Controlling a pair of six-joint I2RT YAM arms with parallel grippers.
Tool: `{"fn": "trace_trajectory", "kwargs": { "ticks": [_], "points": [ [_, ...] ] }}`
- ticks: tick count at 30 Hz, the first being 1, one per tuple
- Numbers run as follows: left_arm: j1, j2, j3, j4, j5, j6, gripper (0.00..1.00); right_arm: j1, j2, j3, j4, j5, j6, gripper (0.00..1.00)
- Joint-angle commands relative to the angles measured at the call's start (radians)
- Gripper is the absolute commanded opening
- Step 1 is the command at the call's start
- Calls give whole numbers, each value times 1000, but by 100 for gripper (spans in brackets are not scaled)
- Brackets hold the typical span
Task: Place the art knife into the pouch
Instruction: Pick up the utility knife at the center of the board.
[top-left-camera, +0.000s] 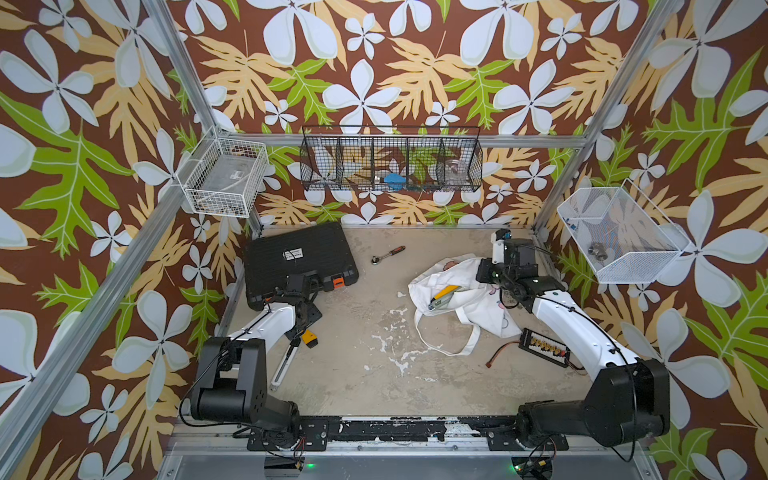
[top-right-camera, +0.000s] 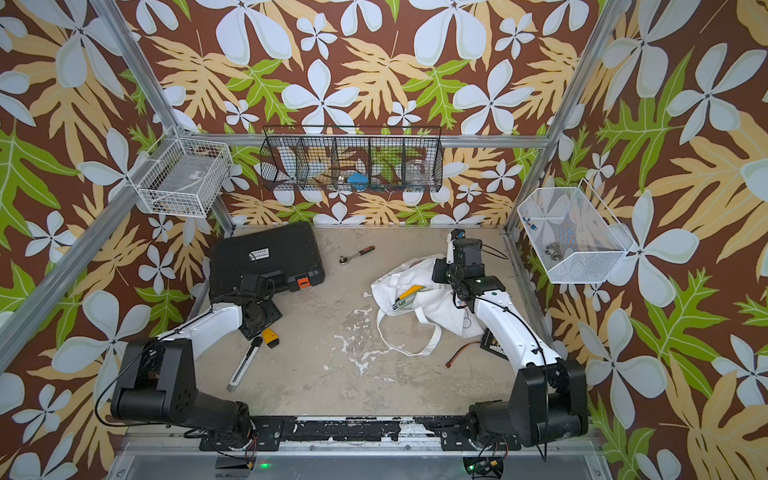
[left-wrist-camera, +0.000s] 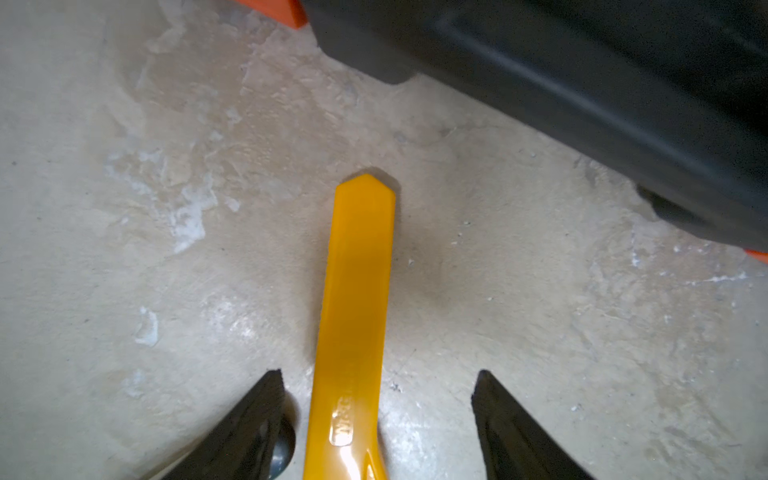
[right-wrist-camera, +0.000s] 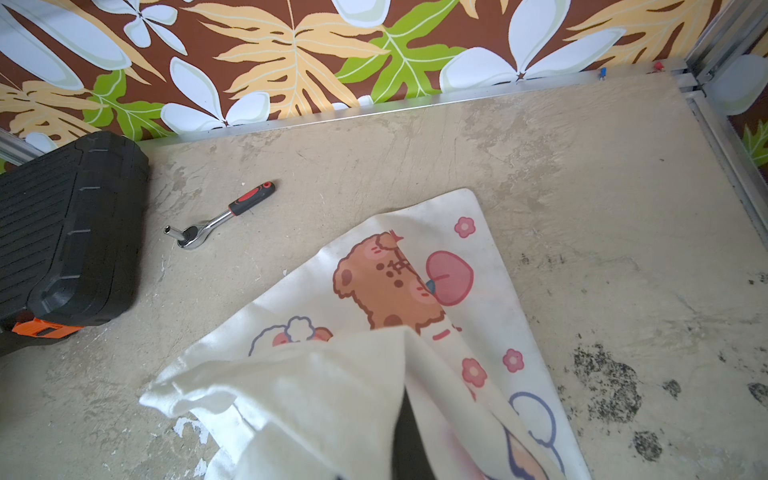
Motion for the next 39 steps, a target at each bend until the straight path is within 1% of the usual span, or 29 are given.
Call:
{"fn": "trace_trajectory", "kwargs": {
  "ticks": [1,6,9,14,20,22,28,30,31,35,38,39],
  "points": [
    [9,11,-6,6,-2,4,73,1,-2,-5,19,4,-3,0],
    [17,30,-14,18,6,-9,68,1,-3,-6,20,1,-3,0],
    [19,40,-13,23,24,-11,62,1,-6,-7,23,0,-3,0],
    [19,35,-12,17,14,-12,51,1,-4,-7,23,-1,-2,0],
    [19,36,-11,11,14,-7,45,1,-4,-8,23,0,-2,0],
    [19,40,-12,12,21,-6,40,1,-3,-8,21,0,-2,0],
    [19,58,-15,12,33,-5,36,1,-4,-8,21,4,-3,0],
    [19,63,-15,15,41,-3,31,1,-4,-8,21,2,-2,0],
    [19,62,-14,12,41,-2,28,1,-3,-8,22,2,-2,0],
    [20,36,-14,6,57,3,22,1,-3,-7,21,3,-3,0],
    [19,-8,-14,-5,66,6,18,1,0,-6,21,4,-3,0],
    [19,-24,-9,-15,71,9,15,1,1,-3,20,4,-4,0]
  ]
}}
